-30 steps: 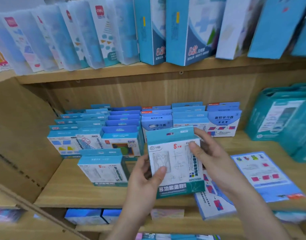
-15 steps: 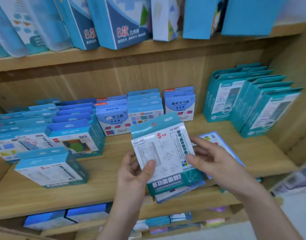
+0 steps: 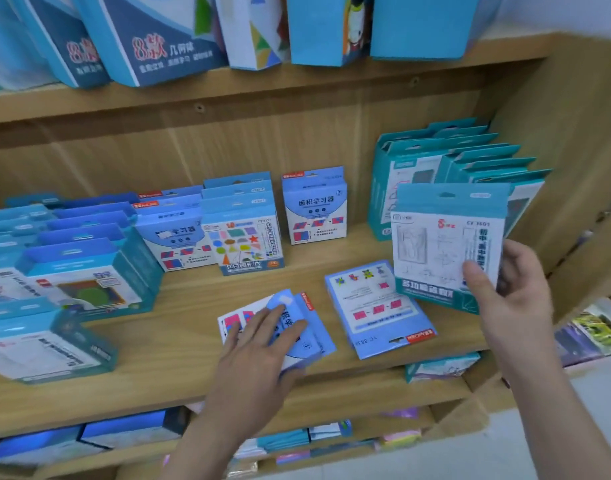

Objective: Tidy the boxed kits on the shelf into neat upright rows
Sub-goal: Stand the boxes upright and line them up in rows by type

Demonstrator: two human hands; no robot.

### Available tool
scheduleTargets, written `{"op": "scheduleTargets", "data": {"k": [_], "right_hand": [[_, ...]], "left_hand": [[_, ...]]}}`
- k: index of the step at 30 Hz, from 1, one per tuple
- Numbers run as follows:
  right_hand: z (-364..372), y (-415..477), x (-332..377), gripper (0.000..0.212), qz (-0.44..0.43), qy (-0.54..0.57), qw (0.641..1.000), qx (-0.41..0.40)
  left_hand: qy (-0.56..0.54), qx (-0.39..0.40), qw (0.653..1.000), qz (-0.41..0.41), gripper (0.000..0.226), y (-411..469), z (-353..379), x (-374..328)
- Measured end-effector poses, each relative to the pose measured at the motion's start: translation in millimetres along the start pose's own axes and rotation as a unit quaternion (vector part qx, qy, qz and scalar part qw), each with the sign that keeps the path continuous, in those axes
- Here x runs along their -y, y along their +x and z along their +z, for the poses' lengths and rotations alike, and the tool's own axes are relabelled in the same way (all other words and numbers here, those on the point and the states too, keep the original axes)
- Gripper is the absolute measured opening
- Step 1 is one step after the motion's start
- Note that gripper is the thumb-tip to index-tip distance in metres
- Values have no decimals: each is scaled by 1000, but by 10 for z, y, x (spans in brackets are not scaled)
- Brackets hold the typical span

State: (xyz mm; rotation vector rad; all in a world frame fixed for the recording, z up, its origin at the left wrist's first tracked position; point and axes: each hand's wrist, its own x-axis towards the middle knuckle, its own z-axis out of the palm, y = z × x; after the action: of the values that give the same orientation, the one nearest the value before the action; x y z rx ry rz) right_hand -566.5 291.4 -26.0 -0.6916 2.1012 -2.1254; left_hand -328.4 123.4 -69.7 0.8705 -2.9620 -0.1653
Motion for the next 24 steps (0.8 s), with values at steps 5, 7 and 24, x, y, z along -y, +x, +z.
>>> {"op": "scheduleTargets", "data": {"k": [5, 7, 24], "right_hand": [[-4, -14, -226, 38, -31, -1, 999, -9], [-18, -13, -291, 40, -38, -3, 999, -23], [-111, -3, -368, 63, -16, -183, 983, -20]], "left_hand": [[1, -10, 994, 110, 81, 275, 25, -644], [30, -17, 989, 144, 81, 397, 157, -862], [-436, -133, 889, -42, 16, 1042, -543, -398]]}}
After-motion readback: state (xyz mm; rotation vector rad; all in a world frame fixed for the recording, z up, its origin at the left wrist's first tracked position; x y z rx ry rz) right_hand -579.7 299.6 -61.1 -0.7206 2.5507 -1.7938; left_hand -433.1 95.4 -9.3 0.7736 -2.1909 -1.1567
